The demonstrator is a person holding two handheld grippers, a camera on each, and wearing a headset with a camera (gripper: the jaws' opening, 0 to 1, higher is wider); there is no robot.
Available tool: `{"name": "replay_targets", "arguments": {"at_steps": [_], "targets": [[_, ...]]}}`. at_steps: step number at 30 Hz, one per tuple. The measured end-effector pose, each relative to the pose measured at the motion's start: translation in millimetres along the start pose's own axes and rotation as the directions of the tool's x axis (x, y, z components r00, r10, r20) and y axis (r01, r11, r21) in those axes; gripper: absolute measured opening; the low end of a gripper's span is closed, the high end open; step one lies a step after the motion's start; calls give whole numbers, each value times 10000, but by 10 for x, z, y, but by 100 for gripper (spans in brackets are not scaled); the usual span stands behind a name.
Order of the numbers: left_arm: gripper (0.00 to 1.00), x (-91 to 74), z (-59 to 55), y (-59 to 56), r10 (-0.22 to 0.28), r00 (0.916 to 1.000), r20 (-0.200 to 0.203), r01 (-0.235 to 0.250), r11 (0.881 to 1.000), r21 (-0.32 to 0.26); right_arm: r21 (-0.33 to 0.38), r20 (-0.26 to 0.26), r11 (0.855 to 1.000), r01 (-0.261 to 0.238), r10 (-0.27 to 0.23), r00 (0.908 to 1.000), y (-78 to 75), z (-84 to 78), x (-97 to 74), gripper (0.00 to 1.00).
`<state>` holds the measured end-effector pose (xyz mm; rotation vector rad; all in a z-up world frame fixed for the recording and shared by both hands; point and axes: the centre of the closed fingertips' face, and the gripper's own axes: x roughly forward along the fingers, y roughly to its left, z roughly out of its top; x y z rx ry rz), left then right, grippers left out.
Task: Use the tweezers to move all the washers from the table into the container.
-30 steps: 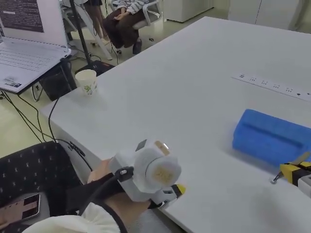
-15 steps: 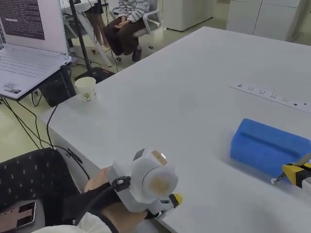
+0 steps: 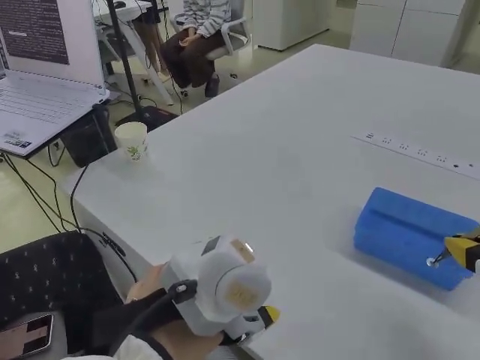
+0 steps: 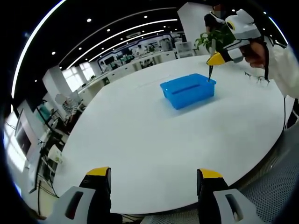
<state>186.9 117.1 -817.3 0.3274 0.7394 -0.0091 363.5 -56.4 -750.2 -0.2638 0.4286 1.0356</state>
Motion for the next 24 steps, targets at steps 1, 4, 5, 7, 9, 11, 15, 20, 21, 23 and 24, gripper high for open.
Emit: {"name": "replay_targets", "arguments": {"at_steps": [1, 4, 5, 7, 9, 11, 15, 20, 21, 23, 24], "targets": [[76, 1, -2, -1, -6, 10000, -16, 6, 10000, 10, -18, 18, 10000, 66, -66, 10000, -24, 14, 10, 1], [76, 0, -6, -4, -20, 10000, -41, 20, 10000, 19, -36, 66, 9999, 149, -149, 9999, -64, 42, 36, 1], [76, -1, -7, -4, -17, 10000, -50, 17, 10000, 24, -61, 98, 9997, 231, -230, 9997, -87, 54, 51, 1], [76, 1, -10, -4, -27, 10000, -57, 27, 10000, 22, -62, 109, 9995, 307, -307, 9995, -126, 60, 84, 1], [76, 6, -16, -8, -52, 10000, -66, 52, 10000, 40, -47, 41, 9989, 461, -461, 9989, -182, 30, 130, 1], [76, 5, -19, -14, -71, 9999, -78, 71, 10000, 66, 168, -50, 9983, 560, -559, 9984, -236, -18, 176, 1], [76, 2, -21, -22, -111, 9999, -66, 111, 9999, 84, 501, -128, 9961, 722, -716, 9974, -333, -115, 266, 1], [76, 1, -28, -21, -110, 9999, -73, 110, 9999, 83, 276, -412, 9963, 817, -805, 9959, -426, -219, 391, 1], [76, 0, -34, -19, -96, 9999, -103, 97, 9999, 96, 260, -447, 9963, 813, -801, 9958, -433, -232, 407, 1], [76, -4, -33, -17, -83, 9999, -104, 84, 9999, 80, 235, -494, 9965, 796, -784, 9957, -449, -247, 448, 1], [76, -7, -33, -16, -72, 9999, -104, 72, 10000, 64, 216, -506, 9965, 801, -790, 9956, -457, -254, 471, 1]]}}
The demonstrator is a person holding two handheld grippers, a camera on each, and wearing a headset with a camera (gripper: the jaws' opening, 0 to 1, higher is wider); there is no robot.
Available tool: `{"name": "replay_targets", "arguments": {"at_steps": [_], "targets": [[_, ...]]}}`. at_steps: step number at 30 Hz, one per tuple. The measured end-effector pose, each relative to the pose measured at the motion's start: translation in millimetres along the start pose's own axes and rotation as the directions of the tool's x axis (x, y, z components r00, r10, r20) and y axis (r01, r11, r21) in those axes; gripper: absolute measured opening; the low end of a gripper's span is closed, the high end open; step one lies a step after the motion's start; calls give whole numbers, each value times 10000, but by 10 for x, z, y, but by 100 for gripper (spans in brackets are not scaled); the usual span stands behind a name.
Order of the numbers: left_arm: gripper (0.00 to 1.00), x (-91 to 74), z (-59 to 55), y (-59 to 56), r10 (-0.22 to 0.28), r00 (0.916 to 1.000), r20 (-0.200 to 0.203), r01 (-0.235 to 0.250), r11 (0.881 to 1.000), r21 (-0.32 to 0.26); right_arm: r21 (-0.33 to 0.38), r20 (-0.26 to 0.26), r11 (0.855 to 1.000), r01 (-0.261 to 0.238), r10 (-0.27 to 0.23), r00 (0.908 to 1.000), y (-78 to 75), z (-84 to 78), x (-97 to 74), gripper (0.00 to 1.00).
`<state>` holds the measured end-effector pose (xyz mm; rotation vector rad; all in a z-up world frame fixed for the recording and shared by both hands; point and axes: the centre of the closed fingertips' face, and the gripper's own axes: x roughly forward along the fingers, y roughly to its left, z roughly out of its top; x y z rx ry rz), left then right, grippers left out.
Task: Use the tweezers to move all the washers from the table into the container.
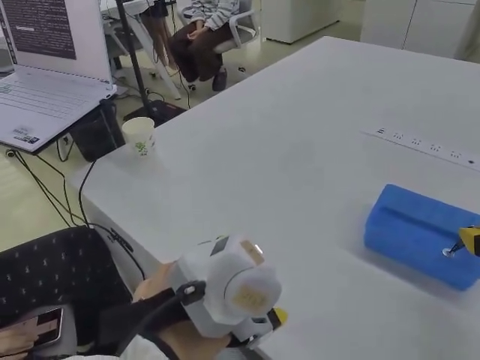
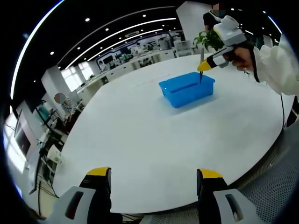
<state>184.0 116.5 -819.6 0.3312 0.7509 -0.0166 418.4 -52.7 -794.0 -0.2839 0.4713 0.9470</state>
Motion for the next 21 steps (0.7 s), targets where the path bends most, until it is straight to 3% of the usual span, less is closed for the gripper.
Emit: {"name": "replay_targets", "arguments": {"at_steps": [10, 21], "targets": [[75, 15, 8, 4, 26, 10000, 35, -26, 10000, -22, -140, -382, 9999, -10, 5, 9993, 5, -146, 145, 1], [75, 35, 8, 6, 16, 10000, 25, -16, 10000, -34, -364, -467, 9993, 66, -83, 9989, 13, -146, 170, 2]]}}
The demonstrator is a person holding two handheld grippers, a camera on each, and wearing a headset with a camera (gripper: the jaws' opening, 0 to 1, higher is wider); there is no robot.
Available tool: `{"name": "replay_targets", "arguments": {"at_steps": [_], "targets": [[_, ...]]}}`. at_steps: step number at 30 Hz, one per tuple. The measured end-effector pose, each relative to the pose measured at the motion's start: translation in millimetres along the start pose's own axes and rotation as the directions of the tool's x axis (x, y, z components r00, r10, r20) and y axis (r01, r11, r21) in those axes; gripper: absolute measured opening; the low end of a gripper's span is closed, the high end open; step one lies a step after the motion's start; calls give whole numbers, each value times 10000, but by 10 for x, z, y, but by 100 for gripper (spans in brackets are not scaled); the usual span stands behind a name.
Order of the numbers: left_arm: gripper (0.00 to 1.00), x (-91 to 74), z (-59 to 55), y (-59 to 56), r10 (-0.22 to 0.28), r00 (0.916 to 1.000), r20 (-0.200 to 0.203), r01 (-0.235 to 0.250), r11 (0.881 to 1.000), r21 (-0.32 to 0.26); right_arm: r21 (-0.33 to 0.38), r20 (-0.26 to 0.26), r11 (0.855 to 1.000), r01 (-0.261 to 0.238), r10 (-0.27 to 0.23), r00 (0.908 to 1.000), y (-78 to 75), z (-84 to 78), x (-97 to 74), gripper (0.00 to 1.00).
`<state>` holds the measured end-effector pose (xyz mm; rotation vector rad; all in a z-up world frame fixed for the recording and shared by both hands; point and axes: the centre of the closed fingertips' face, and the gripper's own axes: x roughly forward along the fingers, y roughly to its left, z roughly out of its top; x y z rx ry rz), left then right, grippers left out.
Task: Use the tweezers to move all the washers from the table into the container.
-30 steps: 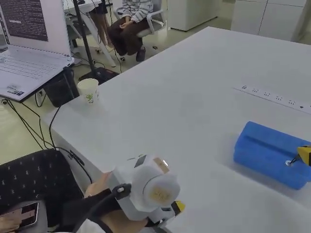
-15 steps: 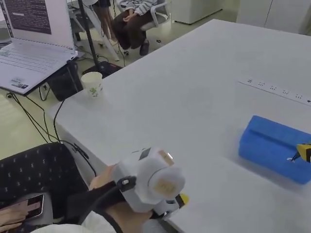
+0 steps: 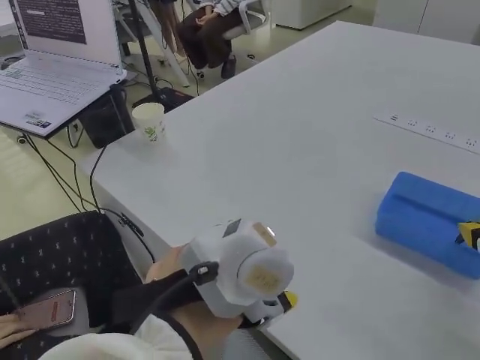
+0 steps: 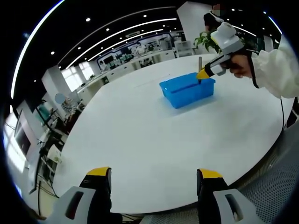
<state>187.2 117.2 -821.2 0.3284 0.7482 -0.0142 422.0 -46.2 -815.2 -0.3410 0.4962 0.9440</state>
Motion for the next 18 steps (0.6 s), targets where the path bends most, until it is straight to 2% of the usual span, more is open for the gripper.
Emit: {"name": "replay_targets", "arguments": {"at_steps": [8, 14, 18], "targets": [[75, -20, -3, -13, -8, 10000, -35, 8, 10000, 39, 136, -71, 9999, -17, 18, 10000, -26, -48, 33, 2], [75, -14, -9, -18, -41, 10000, -65, 42, 10000, 64, 81, -227, 10000, -29, 31, 9997, 9, -122, 30, 2], [75, -6, -6, -17, -62, 10000, -32, 62, 10000, 54, 176, -147, 9998, -82, 85, 9999, 28, -103, 22, 3]]}}
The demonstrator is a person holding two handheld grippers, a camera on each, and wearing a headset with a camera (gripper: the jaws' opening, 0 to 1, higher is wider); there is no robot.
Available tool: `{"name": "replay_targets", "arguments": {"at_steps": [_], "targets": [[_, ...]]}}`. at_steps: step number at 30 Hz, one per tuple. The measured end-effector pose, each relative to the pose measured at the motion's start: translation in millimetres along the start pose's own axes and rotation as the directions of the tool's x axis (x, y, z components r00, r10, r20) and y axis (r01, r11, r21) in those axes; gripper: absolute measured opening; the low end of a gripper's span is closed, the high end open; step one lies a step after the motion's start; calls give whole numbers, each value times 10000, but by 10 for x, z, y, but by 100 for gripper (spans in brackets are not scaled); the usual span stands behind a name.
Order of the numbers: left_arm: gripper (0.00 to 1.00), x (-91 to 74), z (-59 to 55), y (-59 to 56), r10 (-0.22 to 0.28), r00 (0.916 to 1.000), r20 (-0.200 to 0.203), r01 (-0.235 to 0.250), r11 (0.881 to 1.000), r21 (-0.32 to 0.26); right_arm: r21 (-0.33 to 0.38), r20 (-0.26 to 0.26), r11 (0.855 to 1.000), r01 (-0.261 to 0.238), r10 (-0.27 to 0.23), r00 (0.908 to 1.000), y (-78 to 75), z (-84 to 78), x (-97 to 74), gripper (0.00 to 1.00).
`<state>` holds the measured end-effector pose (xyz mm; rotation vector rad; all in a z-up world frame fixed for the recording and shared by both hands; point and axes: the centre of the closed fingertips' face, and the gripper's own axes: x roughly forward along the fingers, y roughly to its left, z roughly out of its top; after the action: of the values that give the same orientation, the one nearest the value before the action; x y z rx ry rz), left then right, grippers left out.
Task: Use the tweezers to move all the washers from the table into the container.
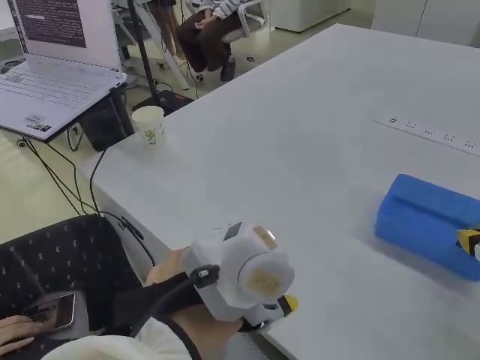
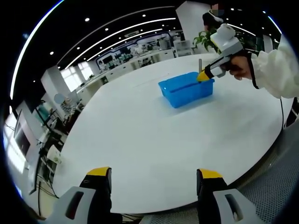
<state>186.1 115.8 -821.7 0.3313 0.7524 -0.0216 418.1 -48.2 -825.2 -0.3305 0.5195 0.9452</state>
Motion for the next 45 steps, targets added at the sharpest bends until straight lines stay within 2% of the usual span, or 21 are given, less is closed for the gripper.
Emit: {"name": "replay_targets", "arguments": {"at_steps": [7, 15, 19, 22, 24, 26, 29, 36, 38, 42, 43, 44, 45], "targets": [[75, -6, 4, -4, -31, 10000, 20, 31, 10000, 11, -329, 254, 9994, 107, -98, 9996, -12, 92, -48, 3], [72, -24, 31, 19, 71, 9998, 175, -70, 10000, -59, -607, 771, 9981, -80, 127, 9969, 84, 268, -327, 2], [70, -34, 33, 13, 42, 9998, 180, -41, 10000, -73, -879, 739, 9952, -420, 486, 9961, 228, 234, -463, 2], [68, -43, 50, -1, -29, 9996, 280, 30, 10000, -63, -1418, 637, 9880, -612, 708, 9955, 447, 231, -676, 2], [66, -49, 58, -7, -56, 9995, 319, 58, 10000, -67, -1564, 612, 9855, -663, 766, 9952, 538, 231, -770, 2], [65, -54, 53, -22, -105, 9996, 264, 105, 9999, -11, -2030, 525, 9771, -630, 751, 9958, 616, 218, -850, 2], [61, -55, 61, -14, -109, 9995, 312, 111, 9999, -62, -1883, 438, 9767, -1031, 1132, 9926, 785, 208, -975, 1], [57, -86, 141, -45, -288, 9965, 780, 301, 9994, -152, -1777, 421, 9737, -1427, 1524, 9874, 1081, 195, -1277, 1], [57, -94, 161, -67, -388, 9956, 855, 405, 9990, -181, -1616, 467, 9752, -1511, 1605, 9859, 1123, 185, -1347, 1], [56, -155, 259, -149, -829, 9877, 1329, 873, 9958, -277, -1279, 360, 9787, -1608, 1666, 9854, 1241, 178, -1497, 1], [56, -169, 277, -245, -1350, 9814, 1363, 1353, 9908, 68, -1238, 381, 9790, -1619, 1677, 9851, 1265, 181, -1527, 1], [56, -191, 275, -301, -1647, 9777, 1304, 1616, 9863, 340, -1217, 391, 9784, -1672, 1730, 9841, 1294, 187, -1554, 1], [55, -245, 317, -357, -1944, 9680, 1586, 1823, 9793, 878, -1209, 308, 9770, -1755, 1804, 9831, 1342, 186, -1591, 2]]}}
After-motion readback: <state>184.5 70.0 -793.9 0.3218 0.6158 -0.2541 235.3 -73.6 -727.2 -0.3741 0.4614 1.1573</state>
